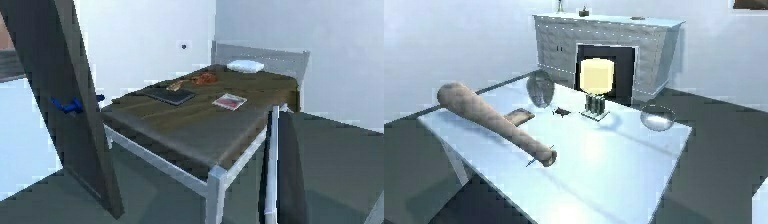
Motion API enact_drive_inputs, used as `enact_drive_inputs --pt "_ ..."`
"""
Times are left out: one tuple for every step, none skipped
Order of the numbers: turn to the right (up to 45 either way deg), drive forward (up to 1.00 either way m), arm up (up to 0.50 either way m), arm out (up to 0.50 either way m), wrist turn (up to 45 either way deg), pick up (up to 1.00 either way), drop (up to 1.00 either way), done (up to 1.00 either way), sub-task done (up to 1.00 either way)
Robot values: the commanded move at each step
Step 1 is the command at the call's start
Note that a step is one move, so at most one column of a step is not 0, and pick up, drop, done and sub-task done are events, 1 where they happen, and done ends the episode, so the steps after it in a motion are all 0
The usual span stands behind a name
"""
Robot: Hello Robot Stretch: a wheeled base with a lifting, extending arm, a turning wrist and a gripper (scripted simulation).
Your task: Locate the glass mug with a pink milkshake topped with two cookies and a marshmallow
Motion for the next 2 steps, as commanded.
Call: enact_drive_inputs --pt "-45.0 0.00 0.00 0.00 0.0 0.00 0.00 0.00 0.00" --pt "-45.0 0.00 0.00 0.00 0.0 0.00 0.00 0.00 0.00"
